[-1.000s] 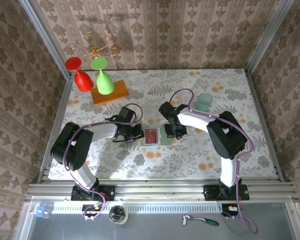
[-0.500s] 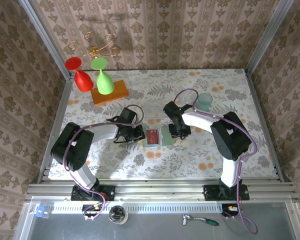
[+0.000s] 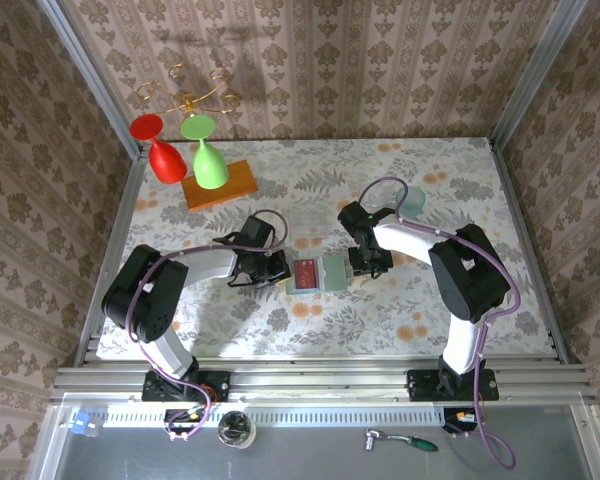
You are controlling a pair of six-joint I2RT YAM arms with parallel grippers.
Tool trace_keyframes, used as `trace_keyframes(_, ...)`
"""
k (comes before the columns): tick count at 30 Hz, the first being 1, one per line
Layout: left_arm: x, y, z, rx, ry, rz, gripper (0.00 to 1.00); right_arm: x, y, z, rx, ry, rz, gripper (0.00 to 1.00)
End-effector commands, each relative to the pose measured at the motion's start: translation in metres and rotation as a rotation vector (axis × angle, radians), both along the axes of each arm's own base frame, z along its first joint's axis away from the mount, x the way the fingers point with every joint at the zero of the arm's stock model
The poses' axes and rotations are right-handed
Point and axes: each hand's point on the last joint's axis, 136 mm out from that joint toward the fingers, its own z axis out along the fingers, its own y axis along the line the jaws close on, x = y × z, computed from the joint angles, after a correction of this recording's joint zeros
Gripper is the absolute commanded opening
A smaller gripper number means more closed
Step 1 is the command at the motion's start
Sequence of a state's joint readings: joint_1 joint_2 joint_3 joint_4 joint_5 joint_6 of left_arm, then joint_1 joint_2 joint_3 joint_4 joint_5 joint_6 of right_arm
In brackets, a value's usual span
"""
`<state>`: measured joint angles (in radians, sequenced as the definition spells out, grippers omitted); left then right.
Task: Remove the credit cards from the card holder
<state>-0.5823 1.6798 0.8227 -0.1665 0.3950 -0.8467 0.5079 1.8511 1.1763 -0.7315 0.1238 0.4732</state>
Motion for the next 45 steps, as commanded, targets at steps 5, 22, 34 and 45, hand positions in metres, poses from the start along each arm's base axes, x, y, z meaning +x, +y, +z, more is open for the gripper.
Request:
trace_keyframes(5, -0.002, 0.0, 0.015, 0.011, -0.002, 0.01, 0.07, -0.005, -0.006, 0.013, 0.0, -0.012, 0.005, 0.41)
trace_keyframes(22, 0.003, -0.014, 0.053, -0.061, -0.102, -0.017, 0.1, 0.005, 0.013, 0.071, 0.072, -0.104, 0.015, 0.42)
trace_keyframes(34, -0.001, -0.035, 0.044, -0.078, -0.093, -0.055, 0.1, 0.0, 0.051, 0.064, 0.236, -0.068, 0.027, 0.34)
trace_keyframes(45, 0.002, -0.037, 0.04, -0.08, -0.092, -0.056, 0.1, -0.007, 0.069, 0.022, 0.299, 0.06, -0.014, 0.47)
